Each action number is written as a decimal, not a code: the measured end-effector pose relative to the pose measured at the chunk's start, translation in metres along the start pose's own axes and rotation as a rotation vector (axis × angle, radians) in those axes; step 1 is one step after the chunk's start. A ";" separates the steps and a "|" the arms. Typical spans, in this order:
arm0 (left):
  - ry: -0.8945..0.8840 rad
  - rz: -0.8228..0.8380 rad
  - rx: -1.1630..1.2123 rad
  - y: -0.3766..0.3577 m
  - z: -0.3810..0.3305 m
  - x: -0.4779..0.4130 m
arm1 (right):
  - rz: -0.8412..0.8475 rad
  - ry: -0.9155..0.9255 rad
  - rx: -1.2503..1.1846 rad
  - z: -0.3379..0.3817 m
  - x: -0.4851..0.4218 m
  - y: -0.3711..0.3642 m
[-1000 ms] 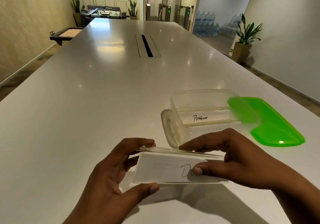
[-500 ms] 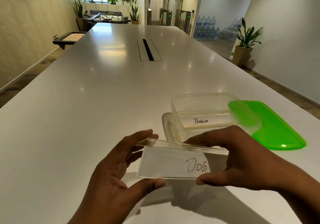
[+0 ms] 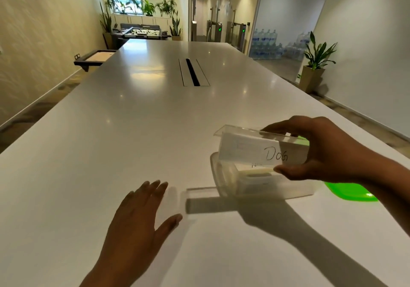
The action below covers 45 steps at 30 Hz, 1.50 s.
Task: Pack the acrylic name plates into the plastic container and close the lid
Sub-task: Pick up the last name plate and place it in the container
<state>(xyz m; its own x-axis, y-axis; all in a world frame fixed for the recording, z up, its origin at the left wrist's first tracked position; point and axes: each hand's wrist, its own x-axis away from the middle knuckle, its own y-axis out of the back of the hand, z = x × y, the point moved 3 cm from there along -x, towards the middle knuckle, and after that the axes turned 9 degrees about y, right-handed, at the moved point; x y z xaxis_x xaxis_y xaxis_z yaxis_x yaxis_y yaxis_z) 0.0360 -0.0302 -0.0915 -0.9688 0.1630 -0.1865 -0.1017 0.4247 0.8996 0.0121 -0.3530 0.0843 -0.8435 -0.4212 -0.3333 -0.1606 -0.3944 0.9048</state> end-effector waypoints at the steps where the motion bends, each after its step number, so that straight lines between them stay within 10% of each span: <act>1: 0.017 0.020 -0.041 -0.005 0.005 0.001 | -0.006 -0.012 0.039 -0.008 -0.002 0.001; 45: 0.110 0.093 -0.031 -0.008 0.008 0.004 | 0.423 -0.262 0.340 -0.112 -0.051 -0.078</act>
<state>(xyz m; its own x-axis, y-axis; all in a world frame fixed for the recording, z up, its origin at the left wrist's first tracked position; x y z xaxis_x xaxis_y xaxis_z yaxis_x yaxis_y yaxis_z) 0.0349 -0.0256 -0.1028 -0.9931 0.1014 -0.0591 -0.0158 0.3839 0.9232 0.1250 -0.3920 0.0006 -0.9612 -0.2525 0.1112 0.0980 0.0646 0.9931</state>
